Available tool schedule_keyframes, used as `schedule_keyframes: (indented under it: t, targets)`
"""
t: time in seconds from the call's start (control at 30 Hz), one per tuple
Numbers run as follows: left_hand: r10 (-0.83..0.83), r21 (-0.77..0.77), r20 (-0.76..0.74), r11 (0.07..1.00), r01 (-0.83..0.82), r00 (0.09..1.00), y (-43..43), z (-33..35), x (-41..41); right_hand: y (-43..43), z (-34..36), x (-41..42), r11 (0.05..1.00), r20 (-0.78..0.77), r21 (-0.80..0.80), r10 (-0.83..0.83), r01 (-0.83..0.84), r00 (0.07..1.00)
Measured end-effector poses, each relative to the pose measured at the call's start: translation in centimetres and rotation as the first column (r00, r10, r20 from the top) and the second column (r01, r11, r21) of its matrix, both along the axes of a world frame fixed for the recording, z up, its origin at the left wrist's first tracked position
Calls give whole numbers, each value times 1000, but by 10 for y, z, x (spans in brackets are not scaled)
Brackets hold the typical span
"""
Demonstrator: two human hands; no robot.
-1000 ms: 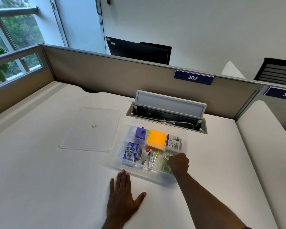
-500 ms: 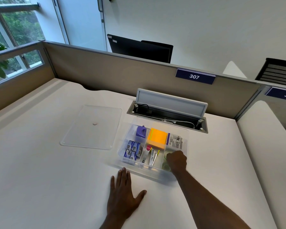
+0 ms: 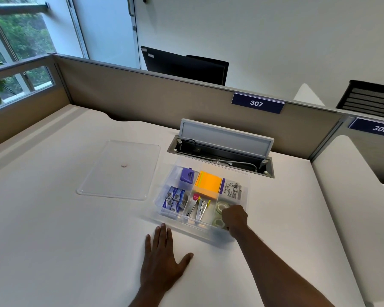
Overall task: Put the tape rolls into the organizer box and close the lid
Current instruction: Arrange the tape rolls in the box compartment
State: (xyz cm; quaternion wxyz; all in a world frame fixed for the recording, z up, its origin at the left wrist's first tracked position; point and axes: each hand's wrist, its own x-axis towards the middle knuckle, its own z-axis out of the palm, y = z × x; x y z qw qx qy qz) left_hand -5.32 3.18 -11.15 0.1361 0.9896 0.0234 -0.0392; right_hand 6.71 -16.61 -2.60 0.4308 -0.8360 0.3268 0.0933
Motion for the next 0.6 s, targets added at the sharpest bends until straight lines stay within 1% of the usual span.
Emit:
schedule_keyframes:
  t: [0.43,0.5,0.6]
  targets:
    - [5,-7,-3,1000,-5,1000,0,0,1,-2,3,-2,999,31,-23,25,-25,999]
    - [11,-10,-12,1000,-11,1000,0,0,1,2,11,-4,997,76,-64,37,-32,996]
    - [9,-19,-43,1000,-10,999,0,3,1,13,26,-6,986,200,-156,84,-53,976]
